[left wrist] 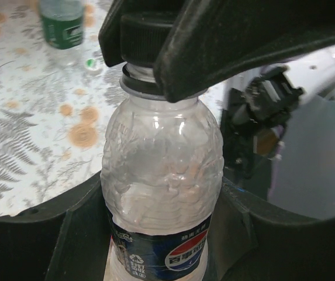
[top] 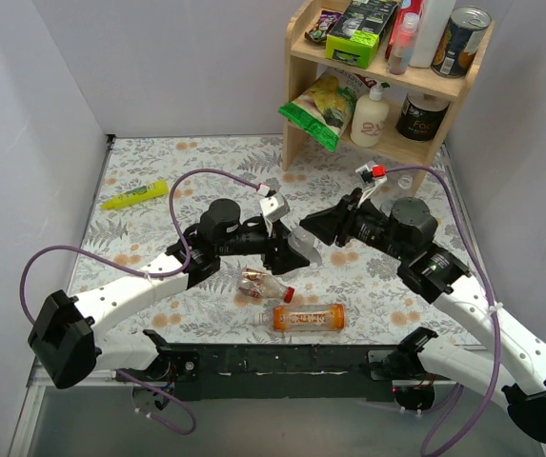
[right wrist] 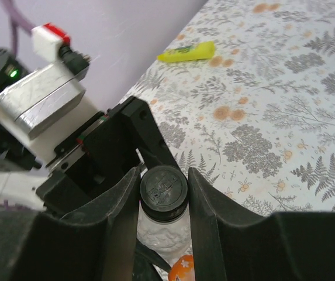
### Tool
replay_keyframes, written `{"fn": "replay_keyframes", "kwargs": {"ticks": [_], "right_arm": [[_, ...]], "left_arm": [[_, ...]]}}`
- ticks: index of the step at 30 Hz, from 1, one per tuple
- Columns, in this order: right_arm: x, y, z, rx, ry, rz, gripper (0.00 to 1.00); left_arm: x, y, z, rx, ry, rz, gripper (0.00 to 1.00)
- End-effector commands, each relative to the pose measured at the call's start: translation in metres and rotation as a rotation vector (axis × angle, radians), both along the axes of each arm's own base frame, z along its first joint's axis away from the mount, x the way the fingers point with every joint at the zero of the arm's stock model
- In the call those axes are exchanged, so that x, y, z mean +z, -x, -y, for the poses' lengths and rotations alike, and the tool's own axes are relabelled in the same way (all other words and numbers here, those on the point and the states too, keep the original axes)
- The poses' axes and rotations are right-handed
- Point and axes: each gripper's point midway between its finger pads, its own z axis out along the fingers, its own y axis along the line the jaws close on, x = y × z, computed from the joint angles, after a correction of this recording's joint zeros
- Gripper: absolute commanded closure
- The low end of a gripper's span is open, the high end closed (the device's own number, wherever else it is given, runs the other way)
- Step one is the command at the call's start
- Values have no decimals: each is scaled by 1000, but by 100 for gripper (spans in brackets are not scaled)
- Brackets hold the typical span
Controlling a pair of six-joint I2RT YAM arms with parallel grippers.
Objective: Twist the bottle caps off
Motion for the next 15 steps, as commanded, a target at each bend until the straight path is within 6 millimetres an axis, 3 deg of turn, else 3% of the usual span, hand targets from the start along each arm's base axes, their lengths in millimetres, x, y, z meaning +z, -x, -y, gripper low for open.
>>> {"fn": "replay_keyframes", "kwargs": {"ticks": [1, 8, 15], "right_arm": [[57, 24, 0, 223, -38, 275, 81], [74, 67, -1, 510, -68, 426, 81], [88, 86, 7, 640, -82, 529, 80]], "left_arm": [[32, 56, 2, -370, 129, -34, 96], [38, 85, -9, -594, 171, -102, 96], [40, 100, -16, -704, 176, -135, 96]]}}
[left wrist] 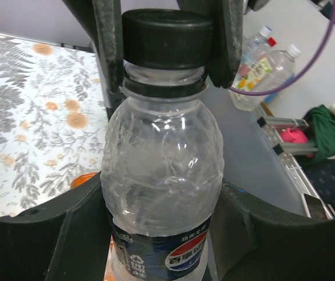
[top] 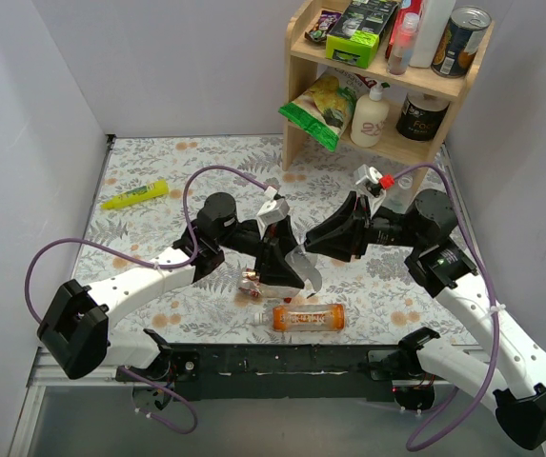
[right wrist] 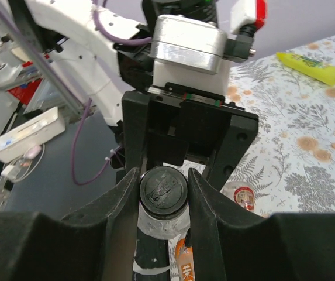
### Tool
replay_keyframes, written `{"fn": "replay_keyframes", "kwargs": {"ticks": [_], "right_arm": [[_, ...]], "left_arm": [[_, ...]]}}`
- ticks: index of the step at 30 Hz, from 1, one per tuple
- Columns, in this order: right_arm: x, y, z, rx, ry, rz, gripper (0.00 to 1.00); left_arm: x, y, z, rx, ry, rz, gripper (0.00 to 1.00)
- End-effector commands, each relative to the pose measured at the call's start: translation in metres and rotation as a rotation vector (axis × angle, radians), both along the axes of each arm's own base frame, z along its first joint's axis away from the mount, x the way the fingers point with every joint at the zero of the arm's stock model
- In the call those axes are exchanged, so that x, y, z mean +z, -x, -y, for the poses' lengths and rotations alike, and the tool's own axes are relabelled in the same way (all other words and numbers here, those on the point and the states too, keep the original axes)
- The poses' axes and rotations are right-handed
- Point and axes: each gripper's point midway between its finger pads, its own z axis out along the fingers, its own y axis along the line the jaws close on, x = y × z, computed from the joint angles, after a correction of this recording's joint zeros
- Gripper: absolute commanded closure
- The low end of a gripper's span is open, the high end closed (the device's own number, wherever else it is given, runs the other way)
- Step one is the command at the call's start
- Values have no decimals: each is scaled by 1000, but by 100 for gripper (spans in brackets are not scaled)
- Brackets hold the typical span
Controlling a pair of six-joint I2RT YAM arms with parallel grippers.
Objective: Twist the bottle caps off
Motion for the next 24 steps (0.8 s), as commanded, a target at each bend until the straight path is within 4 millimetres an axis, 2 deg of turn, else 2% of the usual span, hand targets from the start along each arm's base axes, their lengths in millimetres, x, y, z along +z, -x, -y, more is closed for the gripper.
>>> {"fn": "replay_keyframes", "kwargs": {"ticks": [1, 12, 17, 24], "right_arm": [[53, 19, 10, 105, -99, 252, 80], [62, 32, 16, 185, -149, 298, 80], [58, 26, 14, 174, -137, 282, 78], [43, 15, 14, 100, -97, 237, 57]], "left_arm": [[8, 33, -14, -202, 17, -5, 96], [5, 36, -17, -256, 0, -36, 97], [4, 30, -12, -201, 2, -26, 97], [5, 18, -9, -109, 8, -29, 97]]}}
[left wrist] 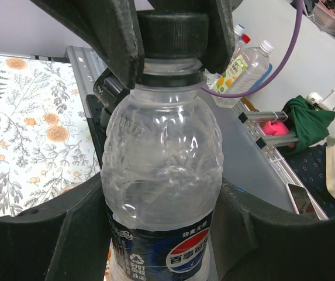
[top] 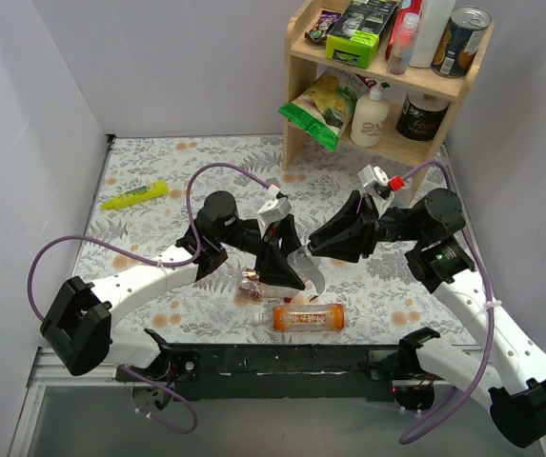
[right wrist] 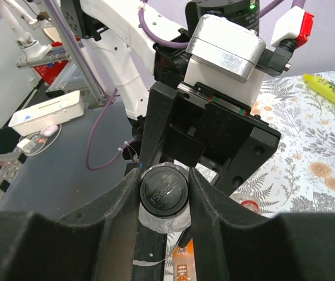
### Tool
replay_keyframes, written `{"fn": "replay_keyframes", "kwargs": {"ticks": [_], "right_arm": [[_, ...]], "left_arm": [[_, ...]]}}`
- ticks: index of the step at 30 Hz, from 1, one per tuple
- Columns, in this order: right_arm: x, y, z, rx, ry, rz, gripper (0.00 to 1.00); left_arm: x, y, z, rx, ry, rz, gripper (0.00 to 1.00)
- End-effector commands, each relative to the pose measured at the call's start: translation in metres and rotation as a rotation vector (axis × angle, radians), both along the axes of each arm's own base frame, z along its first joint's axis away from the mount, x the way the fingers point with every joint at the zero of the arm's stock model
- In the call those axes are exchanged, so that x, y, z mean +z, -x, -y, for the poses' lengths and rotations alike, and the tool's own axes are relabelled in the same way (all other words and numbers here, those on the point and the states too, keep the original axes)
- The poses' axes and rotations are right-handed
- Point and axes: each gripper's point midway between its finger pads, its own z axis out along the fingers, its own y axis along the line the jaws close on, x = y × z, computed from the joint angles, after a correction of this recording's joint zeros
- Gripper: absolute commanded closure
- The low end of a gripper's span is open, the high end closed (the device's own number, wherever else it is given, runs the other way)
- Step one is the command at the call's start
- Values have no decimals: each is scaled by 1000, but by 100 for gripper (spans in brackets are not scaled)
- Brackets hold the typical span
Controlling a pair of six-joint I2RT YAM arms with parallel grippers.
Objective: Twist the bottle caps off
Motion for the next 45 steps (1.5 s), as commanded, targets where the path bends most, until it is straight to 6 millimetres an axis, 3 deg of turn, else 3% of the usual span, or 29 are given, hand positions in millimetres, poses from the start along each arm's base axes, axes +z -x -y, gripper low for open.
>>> {"fn": "replay_keyframes", "kwargs": {"ticks": [1, 7, 12, 16, 17, 18, 19, 20, 23, 27, 28, 45], "right_arm": [[24, -7, 7, -96, -59, 106, 51], [15, -13, 7, -129, -42, 84, 35], [13, -33, 8, -245, -17, 35, 33], [10, -85, 27, -604, -4, -116, 33], [6, -91, 31, -664, -7, -204, 33], [-3, -97, 37, -719, 4, -267, 33], [-9, -104, 43, -788, -7, -320, 33], [-13, -106, 44, -805, -17, -360, 33], [-18, -102, 39, -788, -78, -458, 36], [-19, -99, 26, -782, -73, -485, 45], [-27, -104, 23, -797, -43, -503, 47], [-37, -110, -3, -762, 8, -537, 48]], "left_arm": [[-8, 1, -9, 8, -20, -22, 97], [-5, -10, -10, 68, -2, -30, 97], [-2, -16, -10, 115, 9, -27, 97], [-7, -47, -6, 317, -40, -5, 97], [-10, -66, -5, 420, -48, 41, 97], [-20, -75, -7, 481, -97, 30, 97], [-16, -85, -8, 538, -101, 50, 97], [-21, -100, -10, 624, -122, 69, 97], [-28, -115, -15, 722, -169, 77, 97], [-35, -120, -14, 765, -209, 77, 97], [-36, -121, -14, 772, -214, 79, 97], [-46, -116, -7, 771, -258, 95, 98]]}}
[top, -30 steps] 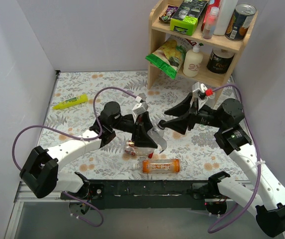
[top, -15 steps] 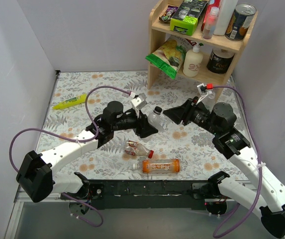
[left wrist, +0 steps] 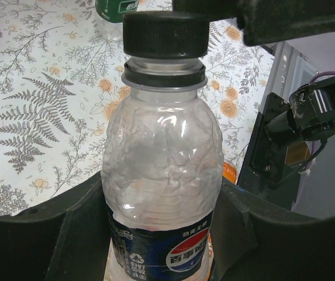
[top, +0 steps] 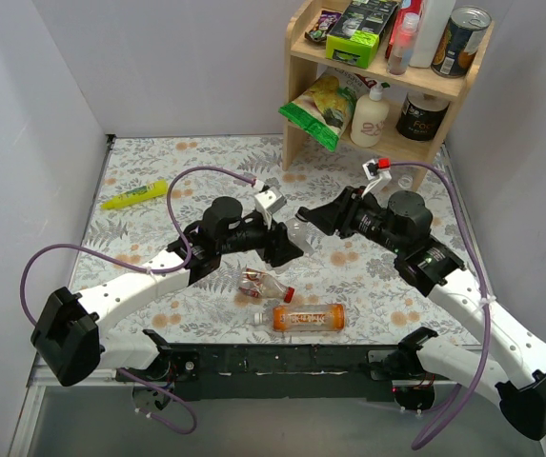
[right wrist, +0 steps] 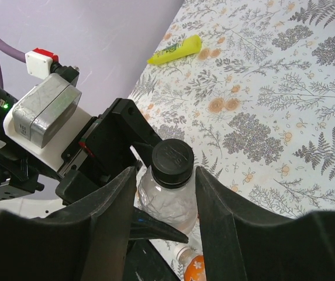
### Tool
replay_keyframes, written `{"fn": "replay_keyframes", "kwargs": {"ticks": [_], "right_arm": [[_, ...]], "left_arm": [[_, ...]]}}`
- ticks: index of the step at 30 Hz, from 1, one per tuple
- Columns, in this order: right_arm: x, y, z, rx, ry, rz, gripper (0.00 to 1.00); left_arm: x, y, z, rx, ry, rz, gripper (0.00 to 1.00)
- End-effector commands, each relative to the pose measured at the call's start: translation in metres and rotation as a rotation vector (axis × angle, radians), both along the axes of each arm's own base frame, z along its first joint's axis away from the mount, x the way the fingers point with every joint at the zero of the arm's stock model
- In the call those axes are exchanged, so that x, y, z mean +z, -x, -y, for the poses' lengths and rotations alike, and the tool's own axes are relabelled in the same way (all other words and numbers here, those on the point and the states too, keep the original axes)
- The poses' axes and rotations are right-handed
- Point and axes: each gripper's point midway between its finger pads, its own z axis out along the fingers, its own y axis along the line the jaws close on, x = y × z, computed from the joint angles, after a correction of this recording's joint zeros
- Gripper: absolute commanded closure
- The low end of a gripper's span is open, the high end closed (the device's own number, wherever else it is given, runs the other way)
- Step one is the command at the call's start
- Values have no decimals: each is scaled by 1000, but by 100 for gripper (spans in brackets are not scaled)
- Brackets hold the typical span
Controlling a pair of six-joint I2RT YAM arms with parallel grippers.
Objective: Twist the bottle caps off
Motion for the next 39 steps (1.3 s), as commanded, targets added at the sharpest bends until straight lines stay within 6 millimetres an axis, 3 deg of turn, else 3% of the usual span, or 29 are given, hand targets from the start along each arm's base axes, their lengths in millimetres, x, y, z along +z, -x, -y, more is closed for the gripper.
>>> {"fn": "replay_keyframes", "kwargs": {"ticks": [1, 25, 28, 33, 37, 39], "right_arm": [[27, -3, -6, 11, -47, 45, 48], [23, -6, -23, 63, -28, 71, 49], [18, -6, -23, 62, -17, 63, 52], [12, -9, -18, 43, 21, 95, 71], [28, -6, -11, 97, 31, 230, 76], [47, 8, -13, 197, -4, 310, 76]], "left_arm": [[20, -4, 4, 6, 17, 53, 98], [-3, 5, 16, -35, -66, 27, 98], [-2, 6, 16, -41, -62, 24, 98], [3, 19, 18, -101, -25, 0, 98], [20, 34, 21, -222, 75, -23, 98], [29, 44, 19, -301, 125, -41, 98]]}}
